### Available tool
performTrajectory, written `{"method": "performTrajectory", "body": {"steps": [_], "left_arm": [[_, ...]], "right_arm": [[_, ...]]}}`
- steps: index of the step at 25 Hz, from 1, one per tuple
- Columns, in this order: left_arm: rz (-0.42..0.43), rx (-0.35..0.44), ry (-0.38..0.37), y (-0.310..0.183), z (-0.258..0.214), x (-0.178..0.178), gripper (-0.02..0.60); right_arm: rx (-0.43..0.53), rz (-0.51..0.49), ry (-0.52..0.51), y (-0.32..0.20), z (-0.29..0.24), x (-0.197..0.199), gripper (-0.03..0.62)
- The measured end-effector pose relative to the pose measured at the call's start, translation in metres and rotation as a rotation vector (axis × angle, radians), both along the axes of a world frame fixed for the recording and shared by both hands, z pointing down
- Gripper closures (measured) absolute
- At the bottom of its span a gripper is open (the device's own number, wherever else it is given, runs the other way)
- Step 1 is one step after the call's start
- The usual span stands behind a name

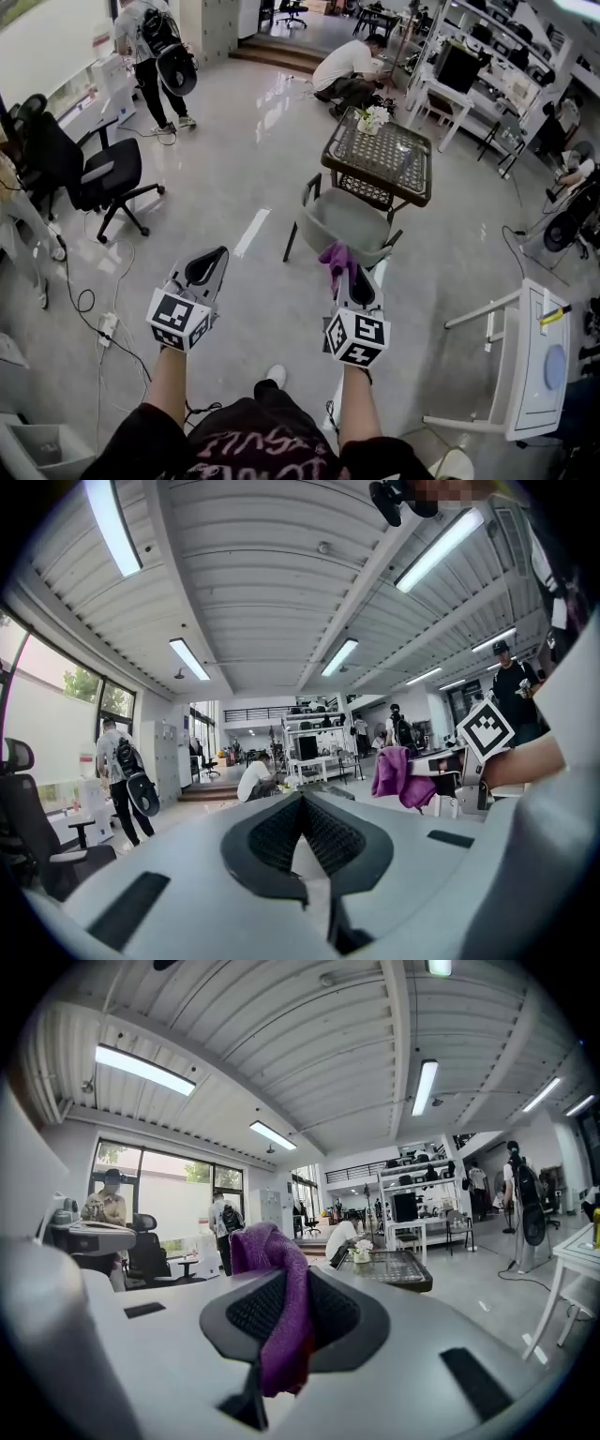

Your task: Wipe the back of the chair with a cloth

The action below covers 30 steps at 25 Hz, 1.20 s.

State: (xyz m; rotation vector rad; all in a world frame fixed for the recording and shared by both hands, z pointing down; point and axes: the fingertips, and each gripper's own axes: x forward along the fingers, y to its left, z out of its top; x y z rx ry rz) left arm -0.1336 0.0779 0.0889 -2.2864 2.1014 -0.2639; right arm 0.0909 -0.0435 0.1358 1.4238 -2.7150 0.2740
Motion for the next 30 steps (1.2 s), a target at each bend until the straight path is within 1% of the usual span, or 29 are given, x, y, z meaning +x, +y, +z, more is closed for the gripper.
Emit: {"method": "performTrajectory", "body": {"steps": [6,14,20,26,30], "left_arm": [[0.009,-0.025,-0.019,-0.061,-0.002,-0.019,0.572],[0.049,-0.031,-0.028,-0.115,0.001,-0.023,0.572],[0.113,-0.031,-0.037,-0.15,0.012,-0.022,0.572],[0.198,-0.044,-0.035,-0.195,0.024,-0.046,0.572],[0.286,-0.058,-0.008,-0.23,0.033,-0.061,0.572]], "right_arm": [[-0.009,-0.009,-0.015,-0.06,-0.002,-0.028,0.52],[-0.018,0.029,-0.025,-0.104,0.006,-0.025,0.52],[-0.021,0.083,-0.029,-0.121,0.019,-0.019,0.52],[-0.019,0.181,-0.036,-0.141,0.032,-0.028,0.52],[-0.015,0.254,-0.014,-0.143,0.032,-0.04,0.52]]}}
